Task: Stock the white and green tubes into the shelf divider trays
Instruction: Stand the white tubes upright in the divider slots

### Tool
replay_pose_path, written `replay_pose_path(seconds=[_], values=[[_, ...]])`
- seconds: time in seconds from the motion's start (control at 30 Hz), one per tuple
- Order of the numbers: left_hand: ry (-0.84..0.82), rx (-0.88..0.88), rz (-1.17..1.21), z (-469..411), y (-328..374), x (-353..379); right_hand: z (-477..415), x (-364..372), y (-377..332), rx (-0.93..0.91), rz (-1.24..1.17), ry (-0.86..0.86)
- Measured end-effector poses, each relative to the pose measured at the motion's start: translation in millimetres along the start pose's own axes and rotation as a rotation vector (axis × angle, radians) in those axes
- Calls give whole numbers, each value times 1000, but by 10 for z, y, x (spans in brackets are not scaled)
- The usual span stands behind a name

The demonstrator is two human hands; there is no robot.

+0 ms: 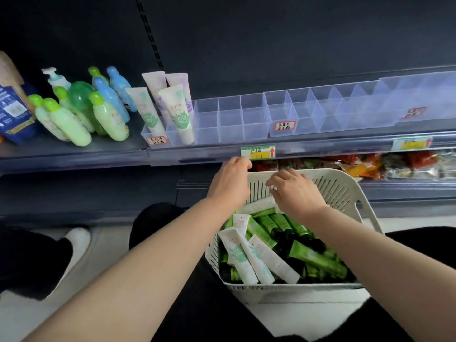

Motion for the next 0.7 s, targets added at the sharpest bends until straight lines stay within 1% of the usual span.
replay_pose_path(seconds=[0.07, 0.13, 0.2, 0.37, 0.53, 0.63, 0.7], values=[[-117, -48, 23, 60, 1, 255, 127, 149, 141, 46, -4, -83], [-199, -97, 50, 121, -38, 462, 225, 273, 231, 63, -15, -131], [-248, -133, 59, 181, -87, 605, 301, 397, 272, 50, -8, -178], [-360, -158, 69, 353, -173, 867, 472, 707, 233, 24, -49, -299], [-340, -180, 72, 520, -257, 990, 545, 908, 101, 4, -80, -437], [-333, -197, 14, 590, -288, 1031, 521, 960, 22, 32, -94, -551], [-306, -200, 9, 591, -267, 1042, 493, 1003, -61, 43, -91, -593]])
Point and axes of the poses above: each hand's wrist, its own z-axis away from the middle knuckle, its own x-axis out of the palm, y = z × x, the point moved 2 cm from there along -z, towards the middle knuckle, and after that the axes turned 14 degrees about x, right-handed, at the moved point
